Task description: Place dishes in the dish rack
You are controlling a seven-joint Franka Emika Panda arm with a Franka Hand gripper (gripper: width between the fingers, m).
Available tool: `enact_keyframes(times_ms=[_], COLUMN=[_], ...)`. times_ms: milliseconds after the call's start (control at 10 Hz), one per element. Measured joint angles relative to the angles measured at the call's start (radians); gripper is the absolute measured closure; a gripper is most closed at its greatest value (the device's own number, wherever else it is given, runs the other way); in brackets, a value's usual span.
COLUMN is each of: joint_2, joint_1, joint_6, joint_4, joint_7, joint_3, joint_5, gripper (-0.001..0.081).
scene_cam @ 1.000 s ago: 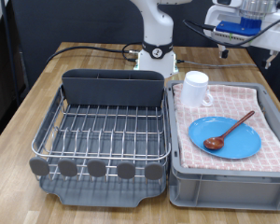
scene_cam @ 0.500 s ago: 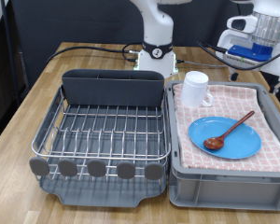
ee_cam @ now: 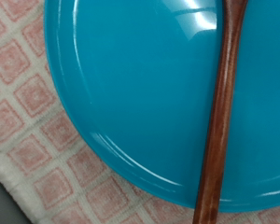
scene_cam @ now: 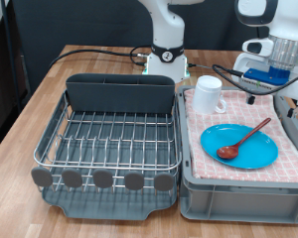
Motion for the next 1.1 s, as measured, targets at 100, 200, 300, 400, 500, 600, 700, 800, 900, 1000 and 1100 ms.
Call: enact_keyframes(times_ms=[100, 200, 300, 400, 500, 600, 700, 800, 900, 1000, 1100], joint_2=[0.016, 0.032, 0.049, 0.065, 0.081, 0.094, 0.104, 0.110, 0.114, 0.117, 0.119], joint_1=[0.000, 0.000, 0.001, 0.002, 0.004, 0.004, 0.005, 0.010, 0.018, 0.026, 0.031], joint_6=[0.024, 0.044, 0.058, 0.074, 0.097, 0.118, 0.130, 0.135, 0.136, 0.136, 0.136], joint_4=[-0.007, -0.013, -0.016, -0.019, -0.024, -0.029, -0.033, -0.038, -0.042, -0.045, -0.048], joint_7=[0.007, 0.018, 0.035, 0.059, 0.087, 0.110, 0.132, 0.170, 0.208, 0.241, 0.262], joint_3=[-0.007, -0.015, -0.024, -0.035, -0.048, -0.059, -0.068, -0.079, -0.090, -0.098, -0.102], joint_5=[-0.018, -0.043, -0.077, -0.112, -0.144, -0.171, -0.193, -0.222, -0.245, -0.267, -0.280], gripper=[0.0004, 0.0004, 0.0004, 0.0004, 0.0004, 0.0004, 0.0004, 0.0004, 0.0004, 0.0004, 0.0004])
